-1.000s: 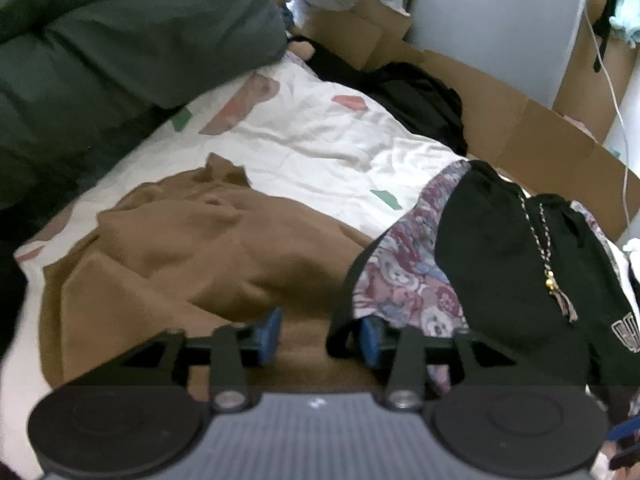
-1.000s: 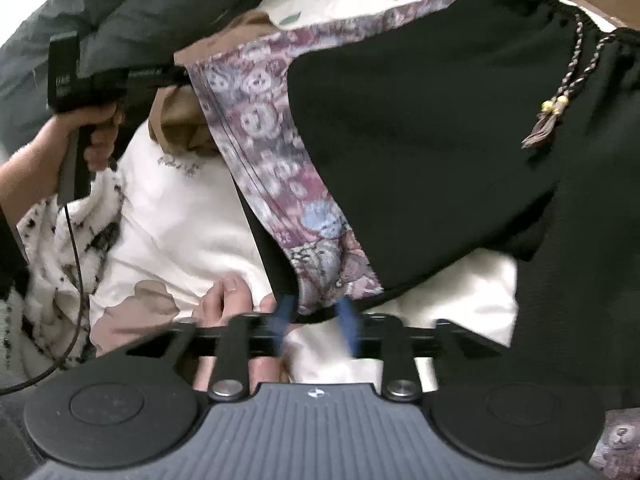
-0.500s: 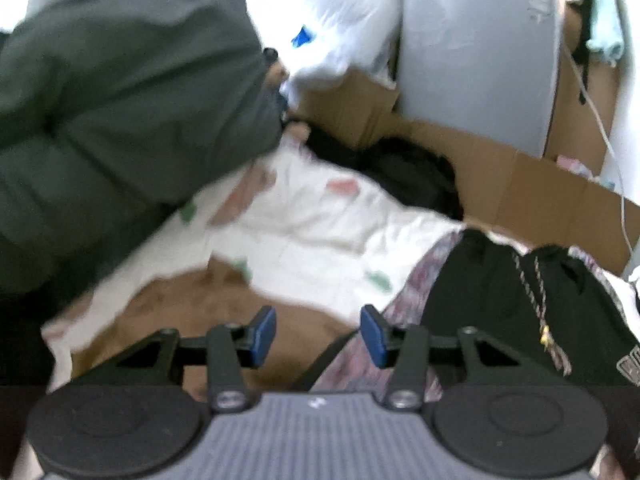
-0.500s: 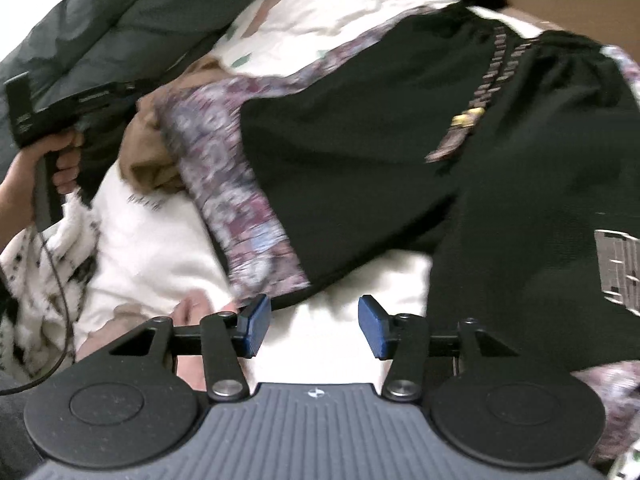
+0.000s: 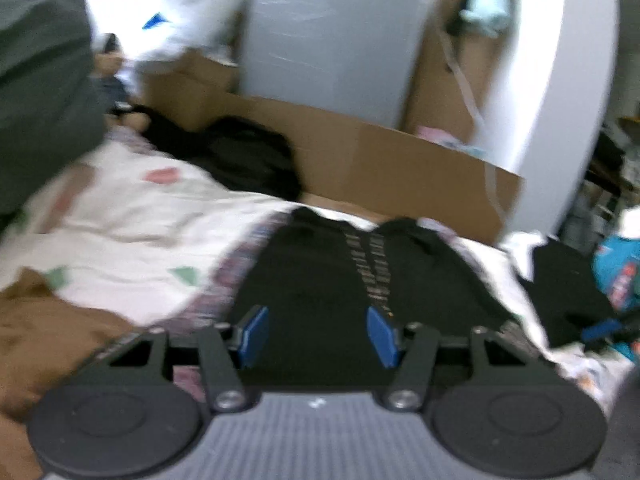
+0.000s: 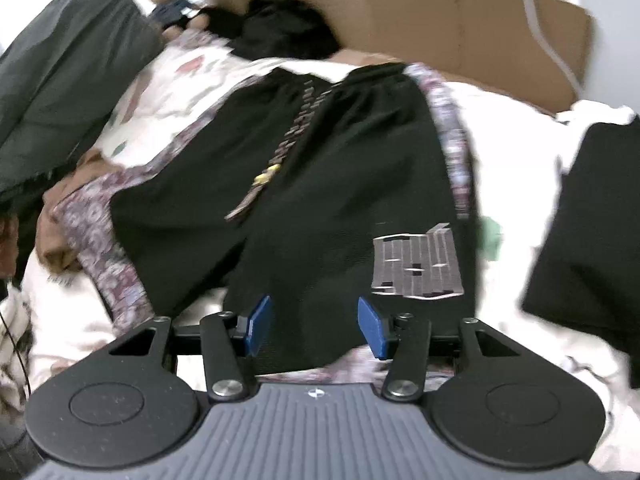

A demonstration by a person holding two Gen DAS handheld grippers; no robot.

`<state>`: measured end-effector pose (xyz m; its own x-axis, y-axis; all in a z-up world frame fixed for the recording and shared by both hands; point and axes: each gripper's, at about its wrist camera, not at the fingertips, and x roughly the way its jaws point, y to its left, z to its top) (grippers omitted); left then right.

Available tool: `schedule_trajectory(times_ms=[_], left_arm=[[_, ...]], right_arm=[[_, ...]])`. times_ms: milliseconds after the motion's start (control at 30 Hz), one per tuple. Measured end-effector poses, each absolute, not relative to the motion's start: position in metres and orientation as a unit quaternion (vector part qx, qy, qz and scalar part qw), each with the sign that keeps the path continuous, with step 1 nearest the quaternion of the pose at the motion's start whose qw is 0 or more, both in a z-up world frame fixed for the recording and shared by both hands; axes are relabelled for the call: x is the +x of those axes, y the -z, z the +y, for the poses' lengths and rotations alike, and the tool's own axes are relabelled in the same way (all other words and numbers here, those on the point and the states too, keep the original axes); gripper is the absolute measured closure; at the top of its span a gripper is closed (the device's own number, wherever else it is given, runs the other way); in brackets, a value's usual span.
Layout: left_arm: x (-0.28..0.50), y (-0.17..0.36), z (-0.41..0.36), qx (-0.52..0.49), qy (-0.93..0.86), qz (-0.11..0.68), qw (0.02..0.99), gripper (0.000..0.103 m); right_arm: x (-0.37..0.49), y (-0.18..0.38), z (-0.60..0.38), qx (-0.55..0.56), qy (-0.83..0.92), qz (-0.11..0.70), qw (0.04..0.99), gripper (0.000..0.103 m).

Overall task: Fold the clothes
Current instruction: 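Open both tools and withdraw them from the shorts, then grasp the patterned leg edge of the black shorts with the left tool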

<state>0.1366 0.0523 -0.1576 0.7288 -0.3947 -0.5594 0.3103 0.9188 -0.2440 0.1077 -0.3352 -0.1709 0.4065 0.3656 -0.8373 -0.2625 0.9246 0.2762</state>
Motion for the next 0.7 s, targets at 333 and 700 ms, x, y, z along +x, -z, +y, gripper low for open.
schedule_trajectory(times_ms=[333,700], left_arm=[[0.121,0.201,-0.060,-0.018,0.335,0.393,0.856,0.040],[0.090,0.234,-0.180,0.114,0.474,0.377,0.788,0.023]], right_arm=[[0.094,0.175,-0.373,0.022,-0.142,0.519,0.843,0.050],[0.068,0.206,-0.393,0.016,-0.119,0.549,0.827,0.050]])
